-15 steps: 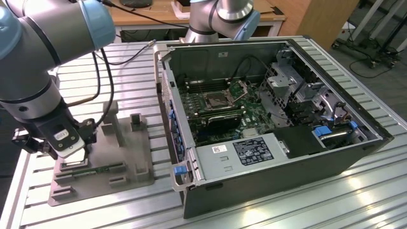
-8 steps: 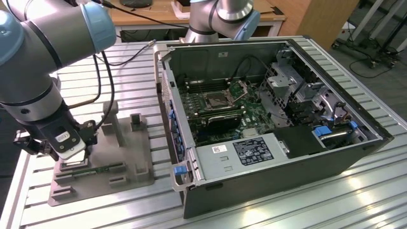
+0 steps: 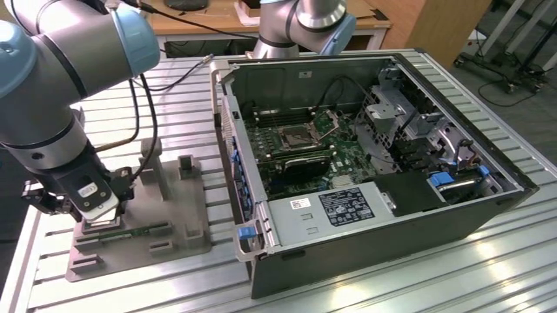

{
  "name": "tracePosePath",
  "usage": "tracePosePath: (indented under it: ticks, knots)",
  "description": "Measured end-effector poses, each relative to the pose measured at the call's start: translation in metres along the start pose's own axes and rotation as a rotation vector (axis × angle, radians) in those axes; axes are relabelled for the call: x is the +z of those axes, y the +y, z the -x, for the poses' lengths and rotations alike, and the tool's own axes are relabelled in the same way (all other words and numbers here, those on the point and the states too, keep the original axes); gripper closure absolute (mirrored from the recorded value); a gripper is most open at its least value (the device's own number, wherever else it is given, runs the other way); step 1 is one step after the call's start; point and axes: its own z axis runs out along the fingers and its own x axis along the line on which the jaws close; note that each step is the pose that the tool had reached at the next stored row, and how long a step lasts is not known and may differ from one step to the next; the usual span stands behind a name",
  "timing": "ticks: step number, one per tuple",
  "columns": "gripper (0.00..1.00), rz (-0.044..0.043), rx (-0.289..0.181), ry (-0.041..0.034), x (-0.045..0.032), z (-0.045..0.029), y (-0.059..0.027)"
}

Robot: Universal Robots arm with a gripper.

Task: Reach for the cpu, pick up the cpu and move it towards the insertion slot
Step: 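Pick up the cpu and move it towards the insertion slot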

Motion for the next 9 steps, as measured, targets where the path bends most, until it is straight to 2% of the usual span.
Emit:
tracePosePath:
  ticks: [5,6,7,9]
  knots:
    - [0.28,-0.0001,0.000,0.0001,0.0007,0.0000,0.0000]
    - [0.29,0.0000,0.000,0.0000,0.0008,0.0000,0.0000]
    - [0.36,0.0000,0.000,0.0000,0.0008,0.0000,0.0000]
    - [0.36,0.0000,0.000,0.0001,0.0008,0.0000,0.0000]
